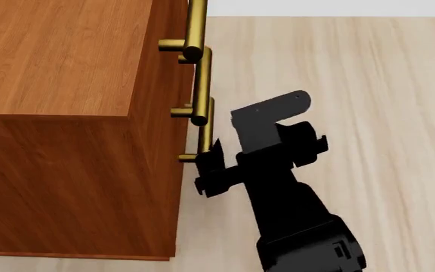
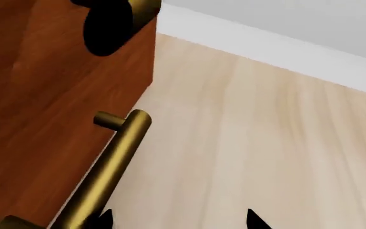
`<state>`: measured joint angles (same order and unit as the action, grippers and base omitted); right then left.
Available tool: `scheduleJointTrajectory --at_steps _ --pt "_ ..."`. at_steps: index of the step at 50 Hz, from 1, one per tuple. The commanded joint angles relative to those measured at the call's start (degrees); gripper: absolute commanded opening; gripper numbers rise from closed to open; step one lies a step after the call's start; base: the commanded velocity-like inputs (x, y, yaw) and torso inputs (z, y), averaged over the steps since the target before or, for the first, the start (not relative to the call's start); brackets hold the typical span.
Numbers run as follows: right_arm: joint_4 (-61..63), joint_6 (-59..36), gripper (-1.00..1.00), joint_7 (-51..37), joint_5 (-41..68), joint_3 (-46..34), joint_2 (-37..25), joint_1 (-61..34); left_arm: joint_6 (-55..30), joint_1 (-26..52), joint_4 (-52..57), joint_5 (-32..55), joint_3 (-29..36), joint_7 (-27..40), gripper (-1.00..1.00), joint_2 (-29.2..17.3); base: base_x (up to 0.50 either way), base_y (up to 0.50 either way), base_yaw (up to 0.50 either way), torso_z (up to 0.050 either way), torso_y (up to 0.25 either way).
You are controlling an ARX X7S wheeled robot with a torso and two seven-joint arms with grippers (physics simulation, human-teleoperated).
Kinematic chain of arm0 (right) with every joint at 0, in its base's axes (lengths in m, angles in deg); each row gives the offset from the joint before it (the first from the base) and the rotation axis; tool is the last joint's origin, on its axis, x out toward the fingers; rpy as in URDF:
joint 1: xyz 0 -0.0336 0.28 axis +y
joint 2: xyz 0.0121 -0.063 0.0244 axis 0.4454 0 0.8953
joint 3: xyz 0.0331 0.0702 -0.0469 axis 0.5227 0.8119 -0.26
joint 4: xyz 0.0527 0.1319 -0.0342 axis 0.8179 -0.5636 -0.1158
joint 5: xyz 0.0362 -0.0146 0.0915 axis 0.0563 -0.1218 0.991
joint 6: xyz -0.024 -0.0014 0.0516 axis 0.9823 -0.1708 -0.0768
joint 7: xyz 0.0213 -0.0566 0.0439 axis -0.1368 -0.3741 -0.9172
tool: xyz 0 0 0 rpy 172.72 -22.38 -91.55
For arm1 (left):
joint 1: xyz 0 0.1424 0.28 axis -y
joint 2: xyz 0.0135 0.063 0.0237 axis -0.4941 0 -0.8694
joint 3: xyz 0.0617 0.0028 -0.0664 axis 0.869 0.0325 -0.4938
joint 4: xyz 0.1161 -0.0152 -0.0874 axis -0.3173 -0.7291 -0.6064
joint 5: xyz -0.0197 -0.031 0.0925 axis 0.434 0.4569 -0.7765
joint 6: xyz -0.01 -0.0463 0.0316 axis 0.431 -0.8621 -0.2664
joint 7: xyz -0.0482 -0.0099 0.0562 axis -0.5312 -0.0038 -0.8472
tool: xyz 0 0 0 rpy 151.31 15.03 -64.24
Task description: Close the bottom drawer of the cabinet and open the top drawer.
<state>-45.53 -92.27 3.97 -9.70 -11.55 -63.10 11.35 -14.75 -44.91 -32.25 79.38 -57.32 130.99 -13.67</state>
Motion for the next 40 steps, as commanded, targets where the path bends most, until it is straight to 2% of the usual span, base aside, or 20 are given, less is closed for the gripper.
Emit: scheduleJointTrajectory --at_steps 1,11,13,16,20,22,25,33,40 --pt "26.47 -12.22 1.00 -5.32 8.65 7.52 -6.72 9.74 0.14 0.04 -0.10 0.10 0.20 -0.02 1.00 -0.16 0.00 0.00 0.00 0.000 0.000" --pt "46.37 -19.65 1.00 -11.72 16.19 18.77 -11.08 18.78 -0.05 0.01 -0.05 -0.03 0.47 0.14 1.00 -0.40 0.00 0.00 0.00 0.000 0.000" --pt "49.91 -22.24 1.00 -12.94 21.11 24.00 -10.10 20.87 0.05 -0.02 -0.20 -0.08 0.54 0.06 1.00 -0.39 0.00 0.00 0.00 0.000 0.000" --pt "53.31 -23.46 1.00 -13.75 24.19 26.98 -9.60 22.51 -0.19 0.08 -0.08 -0.18 0.68 0.23 1.00 -0.51 0.00 0.00 0.00 0.000 0.000" --pt "56.38 -30.09 1.00 -16.23 38.42 37.56 -5.92 22.56 -0.20 0.00 0.00 -0.21 0.75 0.29 1.00 -0.58 0.00 0.00 0.00 0.000 0.000" --pt "55.82 -34.60 1.00 -19.12 49.12 43.61 -4.01 21.16 -0.20 0.16 -0.28 -0.45 0.87 0.36 1.00 -0.56 0.00 0.00 0.00 0.000 0.000" --pt "52.59 -36.99 1.00 -27.39 66.10 52.04 -1.40 18.82 -0.35 0.06 0.09 -0.26 0.81 0.54 1.00 -0.66 0.00 0.00 0.00 0.000 0.000" --pt "47.88 -32.43 1.00 -42.36 89.95 56.96 -0.53 14.95 -0.02 0.08 -0.24 -0.50 0.98 0.45 1.00 -0.67 0.00 0.00 0.00 0.000 0.000" --pt "44.63 -28.11 1.00 -49.16 99.34 55.39 -1.59 10.57 -0.30 0.05 0.14 -0.48 1.00 0.81 1.00 -0.86 0.00 0.00 0.00 0.000 0.000"
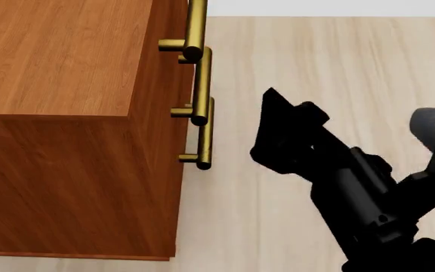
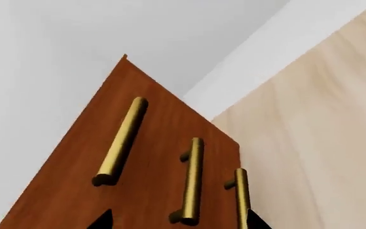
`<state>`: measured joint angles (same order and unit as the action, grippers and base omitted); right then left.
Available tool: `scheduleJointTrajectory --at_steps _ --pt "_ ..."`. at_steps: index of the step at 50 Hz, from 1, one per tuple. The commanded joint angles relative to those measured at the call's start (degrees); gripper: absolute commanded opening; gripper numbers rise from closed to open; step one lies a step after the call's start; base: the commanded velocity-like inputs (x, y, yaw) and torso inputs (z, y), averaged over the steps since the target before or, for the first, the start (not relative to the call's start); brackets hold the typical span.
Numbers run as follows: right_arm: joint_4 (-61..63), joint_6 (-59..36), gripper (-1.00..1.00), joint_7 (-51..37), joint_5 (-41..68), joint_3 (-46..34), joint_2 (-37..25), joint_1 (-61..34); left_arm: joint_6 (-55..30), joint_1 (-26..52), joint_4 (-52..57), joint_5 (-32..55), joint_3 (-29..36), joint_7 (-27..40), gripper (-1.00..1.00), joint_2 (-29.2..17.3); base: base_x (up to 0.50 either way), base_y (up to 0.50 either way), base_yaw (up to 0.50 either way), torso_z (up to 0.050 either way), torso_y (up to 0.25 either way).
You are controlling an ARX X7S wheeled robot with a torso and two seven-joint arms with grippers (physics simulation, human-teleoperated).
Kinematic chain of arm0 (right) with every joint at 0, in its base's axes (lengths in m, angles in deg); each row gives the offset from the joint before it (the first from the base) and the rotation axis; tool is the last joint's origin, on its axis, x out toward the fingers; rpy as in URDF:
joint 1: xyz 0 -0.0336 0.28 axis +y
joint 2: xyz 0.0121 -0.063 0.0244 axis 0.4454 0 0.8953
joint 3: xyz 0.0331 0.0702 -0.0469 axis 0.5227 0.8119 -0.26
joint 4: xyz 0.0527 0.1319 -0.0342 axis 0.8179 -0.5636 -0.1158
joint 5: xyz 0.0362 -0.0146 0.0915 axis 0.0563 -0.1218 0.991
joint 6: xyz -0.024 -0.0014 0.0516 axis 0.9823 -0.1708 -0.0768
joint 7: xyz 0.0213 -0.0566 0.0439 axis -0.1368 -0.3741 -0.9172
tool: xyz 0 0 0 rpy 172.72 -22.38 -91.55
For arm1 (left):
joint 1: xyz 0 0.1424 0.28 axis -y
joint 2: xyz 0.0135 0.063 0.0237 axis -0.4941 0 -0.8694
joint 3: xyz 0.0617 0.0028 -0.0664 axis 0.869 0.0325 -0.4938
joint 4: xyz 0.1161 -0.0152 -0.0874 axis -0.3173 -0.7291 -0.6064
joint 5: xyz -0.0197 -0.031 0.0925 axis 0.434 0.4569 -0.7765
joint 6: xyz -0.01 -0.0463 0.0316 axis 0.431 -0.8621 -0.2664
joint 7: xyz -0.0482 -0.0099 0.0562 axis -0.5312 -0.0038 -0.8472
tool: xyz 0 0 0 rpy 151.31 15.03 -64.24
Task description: Close the bottom drawer of the cabinet and open the top drawer.
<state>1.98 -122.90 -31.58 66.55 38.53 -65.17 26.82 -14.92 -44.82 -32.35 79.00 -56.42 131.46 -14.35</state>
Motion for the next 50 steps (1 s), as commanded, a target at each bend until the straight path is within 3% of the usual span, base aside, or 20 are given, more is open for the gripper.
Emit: scheduleJointTrajectory --at_steps 1,12,20,37,50 --pt "-3.28 3.00 1.00 -14.64 23.98 4.82 0.14 -5.84 0.00 -0.08 0.13 -0.10 0.13 0.24 1.00 -0.15 0.00 0.00 0.00 0.000 0.000" --pt "-10.74 10.87 1.00 -29.99 32.76 -2.18 -1.48 -14.52 0.12 -0.15 0.14 -0.15 0.24 0.42 1.00 -0.21 0.00 0.00 0.00 0.000 0.000" --pt "-15.99 14.83 1.00 -34.12 36.85 -5.12 -0.34 -18.44 0.30 -0.22 0.06 0.01 0.26 0.41 1.00 -0.25 0.00 0.00 0.00 0.000 0.000" --pt "-21.48 20.83 1.00 -34.23 39.71 -5.97 2.94 -21.37 -0.06 -0.29 0.46 -0.02 0.43 0.98 1.00 -0.54 0.00 0.00 0.00 0.000 0.000" --pt "-24.85 20.14 1.00 -33.19 40.31 -10.00 4.34 -21.55 0.37 -0.26 0.02 0.11 0.50 0.83 1.00 -0.59 0.00 0.00 0.00 0.000 0.000"
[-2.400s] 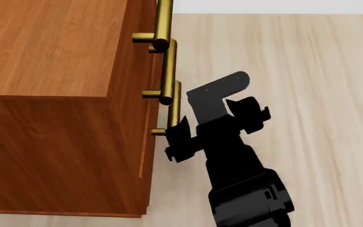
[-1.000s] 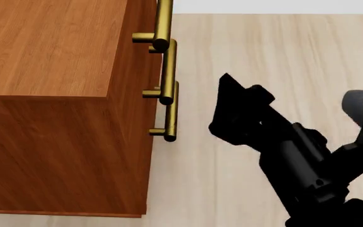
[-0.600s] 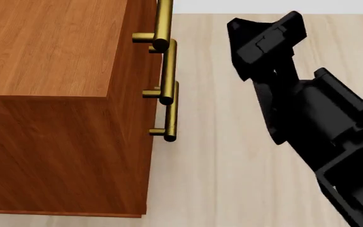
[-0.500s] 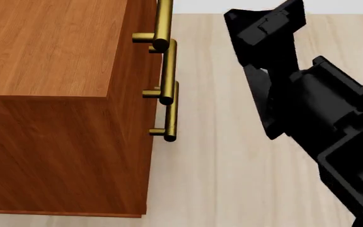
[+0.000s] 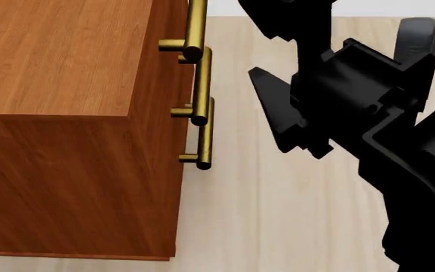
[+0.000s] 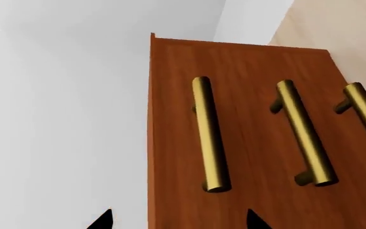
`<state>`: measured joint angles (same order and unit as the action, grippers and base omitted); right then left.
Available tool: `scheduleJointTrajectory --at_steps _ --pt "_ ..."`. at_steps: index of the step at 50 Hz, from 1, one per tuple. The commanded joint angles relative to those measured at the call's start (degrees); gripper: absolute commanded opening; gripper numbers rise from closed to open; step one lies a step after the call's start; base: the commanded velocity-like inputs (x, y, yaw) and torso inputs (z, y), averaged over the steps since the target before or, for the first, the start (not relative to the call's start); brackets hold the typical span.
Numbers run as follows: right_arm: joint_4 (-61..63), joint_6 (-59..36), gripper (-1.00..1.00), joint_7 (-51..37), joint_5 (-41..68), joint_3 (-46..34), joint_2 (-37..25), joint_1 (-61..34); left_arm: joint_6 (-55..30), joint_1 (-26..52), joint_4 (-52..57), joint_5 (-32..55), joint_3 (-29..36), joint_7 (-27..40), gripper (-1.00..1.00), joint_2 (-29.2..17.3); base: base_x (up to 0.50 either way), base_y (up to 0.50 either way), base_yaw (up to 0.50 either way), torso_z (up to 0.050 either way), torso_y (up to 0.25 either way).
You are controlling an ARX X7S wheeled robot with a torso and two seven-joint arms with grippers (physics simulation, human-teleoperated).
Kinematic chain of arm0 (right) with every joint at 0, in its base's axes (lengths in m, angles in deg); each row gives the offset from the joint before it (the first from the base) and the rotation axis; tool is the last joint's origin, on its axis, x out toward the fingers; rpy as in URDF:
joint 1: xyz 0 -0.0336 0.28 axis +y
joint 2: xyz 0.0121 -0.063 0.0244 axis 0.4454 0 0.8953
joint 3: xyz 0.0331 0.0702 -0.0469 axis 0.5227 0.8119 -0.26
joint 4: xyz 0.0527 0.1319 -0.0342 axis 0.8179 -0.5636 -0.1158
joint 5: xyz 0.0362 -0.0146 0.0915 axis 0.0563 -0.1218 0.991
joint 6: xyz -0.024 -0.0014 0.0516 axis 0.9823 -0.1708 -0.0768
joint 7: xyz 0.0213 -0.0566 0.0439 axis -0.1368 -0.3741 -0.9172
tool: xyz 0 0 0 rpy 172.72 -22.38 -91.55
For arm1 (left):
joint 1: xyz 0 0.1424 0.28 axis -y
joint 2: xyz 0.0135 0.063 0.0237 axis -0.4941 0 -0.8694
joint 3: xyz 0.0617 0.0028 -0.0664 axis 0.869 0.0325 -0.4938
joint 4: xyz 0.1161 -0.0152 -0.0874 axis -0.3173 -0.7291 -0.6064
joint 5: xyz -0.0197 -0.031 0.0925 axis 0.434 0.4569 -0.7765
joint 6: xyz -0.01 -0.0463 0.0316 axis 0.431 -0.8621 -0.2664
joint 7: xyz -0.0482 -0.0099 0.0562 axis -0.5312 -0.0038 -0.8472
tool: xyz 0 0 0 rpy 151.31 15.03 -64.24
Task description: Close the bottom drawer of the cabinet and open the top drawer.
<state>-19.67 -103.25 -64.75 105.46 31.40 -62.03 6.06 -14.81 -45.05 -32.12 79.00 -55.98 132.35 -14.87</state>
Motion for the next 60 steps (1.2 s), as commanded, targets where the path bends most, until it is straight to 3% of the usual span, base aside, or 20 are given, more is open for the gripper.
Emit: scheduleJointTrajectory --at_steps 1,43,60 --pt "-3.44 0.62 1.00 0.05 1.21 -3.19 1.42 -0.78 0.39 -0.09 -0.29 0.12 0.02 -0.08 1.00 -0.02 0.00 0.00 0.00 0.000 0.000" --pt "-25.66 -3.79 1.00 15.75 -7.74 -12.35 -1.23 -7.44 0.78 -0.15 -0.28 1.11 0.40 -0.20 1.00 -0.49 0.00 0.00 0.00 0.000 0.000" --pt "-26.75 -4.45 1.00 17.34 -8.13 -14.01 -1.32 -9.31 1.21 -0.23 -0.52 1.37 0.56 -0.42 1.00 -0.55 0.00 0.00 0.00 0.000 0.000"
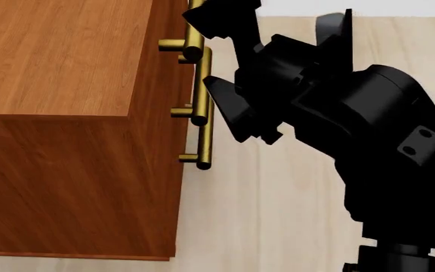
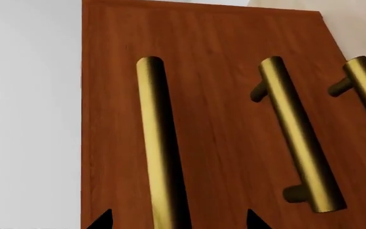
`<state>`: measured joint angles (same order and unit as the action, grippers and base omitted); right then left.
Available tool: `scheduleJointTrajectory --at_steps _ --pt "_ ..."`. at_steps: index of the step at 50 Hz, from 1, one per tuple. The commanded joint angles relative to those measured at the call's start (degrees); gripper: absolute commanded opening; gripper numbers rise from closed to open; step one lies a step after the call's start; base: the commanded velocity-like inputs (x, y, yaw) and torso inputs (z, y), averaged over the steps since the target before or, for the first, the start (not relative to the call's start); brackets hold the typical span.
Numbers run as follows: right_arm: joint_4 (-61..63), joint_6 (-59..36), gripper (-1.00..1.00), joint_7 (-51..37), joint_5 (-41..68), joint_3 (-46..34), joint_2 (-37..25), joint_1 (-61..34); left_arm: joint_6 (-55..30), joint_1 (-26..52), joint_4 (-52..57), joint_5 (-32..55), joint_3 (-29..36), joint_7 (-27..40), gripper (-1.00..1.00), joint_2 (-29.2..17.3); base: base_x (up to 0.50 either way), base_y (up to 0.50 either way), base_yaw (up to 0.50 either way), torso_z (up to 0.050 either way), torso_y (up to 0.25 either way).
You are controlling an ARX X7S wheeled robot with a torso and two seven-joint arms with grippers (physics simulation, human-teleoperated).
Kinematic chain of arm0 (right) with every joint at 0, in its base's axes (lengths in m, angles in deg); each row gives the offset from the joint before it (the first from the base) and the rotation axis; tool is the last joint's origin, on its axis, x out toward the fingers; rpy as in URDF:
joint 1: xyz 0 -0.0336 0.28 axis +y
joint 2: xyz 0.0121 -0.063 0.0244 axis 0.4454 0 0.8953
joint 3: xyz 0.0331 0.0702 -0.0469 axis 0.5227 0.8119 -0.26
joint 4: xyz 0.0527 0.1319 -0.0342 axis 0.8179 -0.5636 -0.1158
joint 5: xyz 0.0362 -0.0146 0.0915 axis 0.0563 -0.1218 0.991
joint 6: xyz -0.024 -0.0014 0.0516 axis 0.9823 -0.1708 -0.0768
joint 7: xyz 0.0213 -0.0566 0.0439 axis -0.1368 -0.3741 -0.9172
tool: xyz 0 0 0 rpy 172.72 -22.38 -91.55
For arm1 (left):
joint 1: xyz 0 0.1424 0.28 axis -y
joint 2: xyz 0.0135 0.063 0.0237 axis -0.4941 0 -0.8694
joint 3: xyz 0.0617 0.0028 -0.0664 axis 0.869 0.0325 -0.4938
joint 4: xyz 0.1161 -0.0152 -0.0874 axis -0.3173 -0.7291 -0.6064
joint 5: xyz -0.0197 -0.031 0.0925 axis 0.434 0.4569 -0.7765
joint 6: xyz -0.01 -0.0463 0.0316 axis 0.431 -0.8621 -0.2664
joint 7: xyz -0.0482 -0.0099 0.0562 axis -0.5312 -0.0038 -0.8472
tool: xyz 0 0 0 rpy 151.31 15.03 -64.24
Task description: Close the bottom drawer of the cabinet and open the top drawer.
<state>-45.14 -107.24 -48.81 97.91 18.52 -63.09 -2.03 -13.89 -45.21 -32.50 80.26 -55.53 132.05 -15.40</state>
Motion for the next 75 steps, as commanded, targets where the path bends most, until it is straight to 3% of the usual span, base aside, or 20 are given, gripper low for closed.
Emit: scheduleJointTrajectory --at_steps 1,13,14,34,75 --pt "-1.37 -0.60 1.00 1.61 -0.56 -1.21 -0.32 -1.40 0.26 0.01 -0.26 0.04 0.17 -0.14 1.00 -0.07 0.00 0.00 0.00 0.000 0.000" --pt "-1.78 -0.61 1.00 1.95 -0.70 -2.08 -0.35 -1.56 0.46 -0.19 -0.23 0.07 0.18 -0.03 1.00 -0.11 0.00 0.00 0.00 0.000 0.000" --pt "-1.77 -0.72 -1.00 2.20 -0.82 -2.18 -0.43 -1.53 0.12 -0.06 -0.02 0.16 0.26 0.14 1.00 -0.24 0.00 0.00 0.00 0.000 0.000" --pt "-2.01 -1.18 -1.00 3.09 -0.76 -3.79 -0.36 -2.91 0.56 -0.17 -0.20 0.37 0.42 -0.02 1.00 -0.33 0.00 0.00 0.00 0.000 0.000" --pt "7.46 3.07 -1.00 -1.00 1.51 1.60 -8.03 0.94 0.39 0.07 -0.34 0.08 0.95 0.53 1.00 -0.79 0.00 0.00 0.00 0.000 0.001"
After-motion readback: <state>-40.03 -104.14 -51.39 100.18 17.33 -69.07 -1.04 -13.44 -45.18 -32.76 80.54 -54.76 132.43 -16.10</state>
